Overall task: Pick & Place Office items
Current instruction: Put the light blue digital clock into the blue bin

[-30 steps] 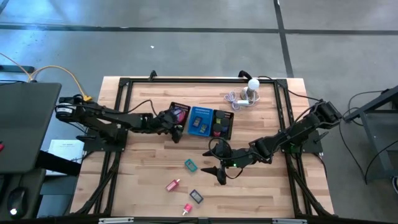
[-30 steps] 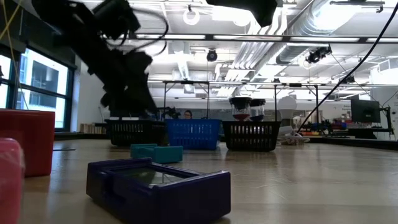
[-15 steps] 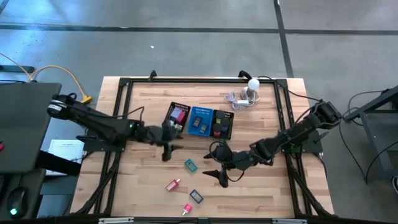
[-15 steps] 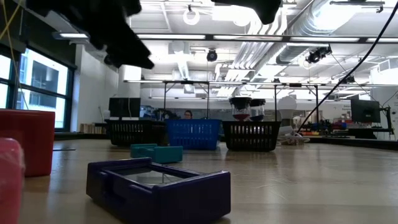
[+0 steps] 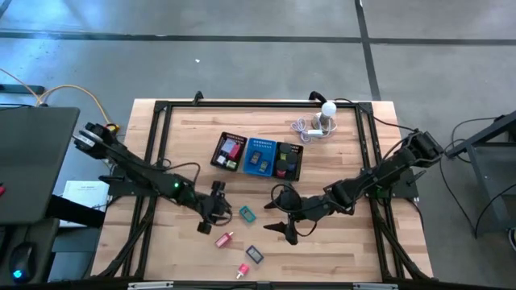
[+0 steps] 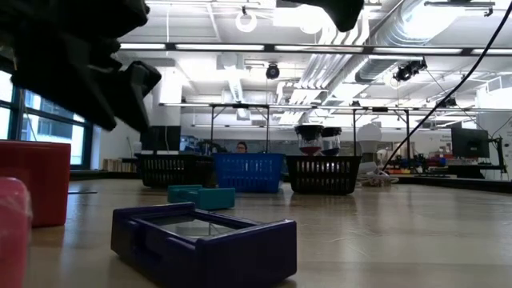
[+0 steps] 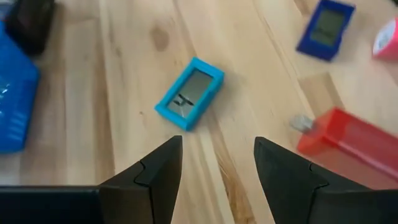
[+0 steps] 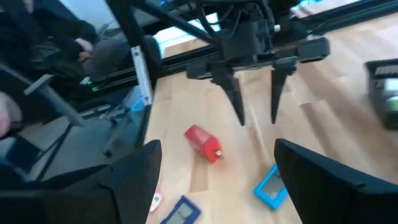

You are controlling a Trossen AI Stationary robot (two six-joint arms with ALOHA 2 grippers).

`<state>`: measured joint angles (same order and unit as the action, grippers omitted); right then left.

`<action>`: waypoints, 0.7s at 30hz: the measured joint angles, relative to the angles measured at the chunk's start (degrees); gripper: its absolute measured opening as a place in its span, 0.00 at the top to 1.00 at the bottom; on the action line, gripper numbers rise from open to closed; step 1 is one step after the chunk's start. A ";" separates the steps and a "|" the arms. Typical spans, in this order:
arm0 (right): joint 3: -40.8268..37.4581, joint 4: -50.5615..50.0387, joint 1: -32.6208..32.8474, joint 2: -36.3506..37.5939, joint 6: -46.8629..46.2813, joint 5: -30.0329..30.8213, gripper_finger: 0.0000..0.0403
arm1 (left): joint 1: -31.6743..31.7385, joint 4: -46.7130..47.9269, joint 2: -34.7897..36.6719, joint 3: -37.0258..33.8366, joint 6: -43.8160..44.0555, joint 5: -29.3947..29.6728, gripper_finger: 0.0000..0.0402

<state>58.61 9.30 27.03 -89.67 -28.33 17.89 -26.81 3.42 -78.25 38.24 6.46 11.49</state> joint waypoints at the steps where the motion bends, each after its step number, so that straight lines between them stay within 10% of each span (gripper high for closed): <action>1: 0.00 0.00 0.05 0.00 -0.03 -0.40 0.25 | -0.26 -0.03 -0.39 0.00 -1.10 0.02 0.52; 21: 0.00 -0.93 0.74 0.00 0.06 -0.03 0.25 | 4.33 -8.62 -1.10 -0.04 -1.72 -1.13 0.52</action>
<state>58.61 8.37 27.77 -89.67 -28.27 17.86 -22.48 -5.20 -79.35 38.20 4.74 10.35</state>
